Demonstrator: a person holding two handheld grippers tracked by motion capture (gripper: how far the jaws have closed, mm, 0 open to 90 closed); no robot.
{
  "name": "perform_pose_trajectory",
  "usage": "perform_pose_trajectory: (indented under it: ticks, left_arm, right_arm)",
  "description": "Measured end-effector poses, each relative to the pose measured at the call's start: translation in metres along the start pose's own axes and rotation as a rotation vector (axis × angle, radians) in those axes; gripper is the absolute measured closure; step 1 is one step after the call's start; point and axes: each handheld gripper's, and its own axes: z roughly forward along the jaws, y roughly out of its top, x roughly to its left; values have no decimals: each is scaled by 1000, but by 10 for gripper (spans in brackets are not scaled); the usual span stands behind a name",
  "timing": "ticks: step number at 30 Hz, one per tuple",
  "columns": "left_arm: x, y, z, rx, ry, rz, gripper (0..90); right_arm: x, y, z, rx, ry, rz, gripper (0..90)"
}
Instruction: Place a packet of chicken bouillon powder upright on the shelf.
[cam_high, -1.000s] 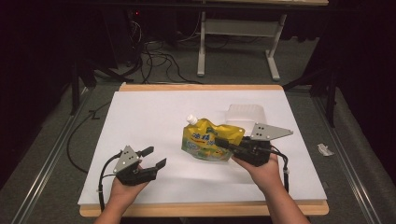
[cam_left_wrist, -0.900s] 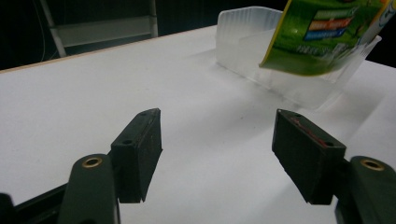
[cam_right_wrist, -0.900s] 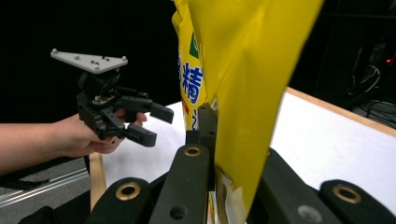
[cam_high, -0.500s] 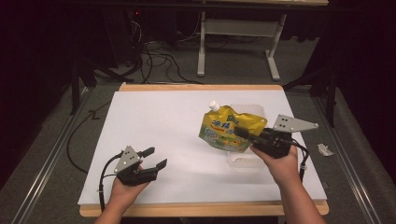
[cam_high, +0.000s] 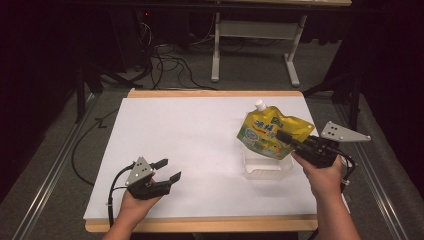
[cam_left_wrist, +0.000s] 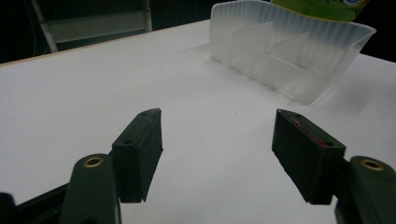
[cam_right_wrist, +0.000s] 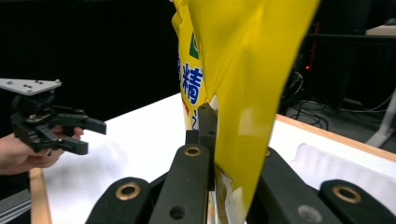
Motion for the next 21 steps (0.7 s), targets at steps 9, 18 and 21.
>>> perform_pose_trajectory:
  ticks: [9, 18, 21]
  left_arm:
    - [1, 1, 0, 0, -2, -4, 339]
    - [0, 1, 0, 5, -8, -2, 339]
    - [0, 1, 0, 6, -9, -1, 339]
  right_arm:
    - [-8, -6, -9, 20, -18, 11, 900]
    - [-15, -19, -10, 83, -24, 23, 900]
    - [-17, -23, -9, 96, -22, 29, 900]
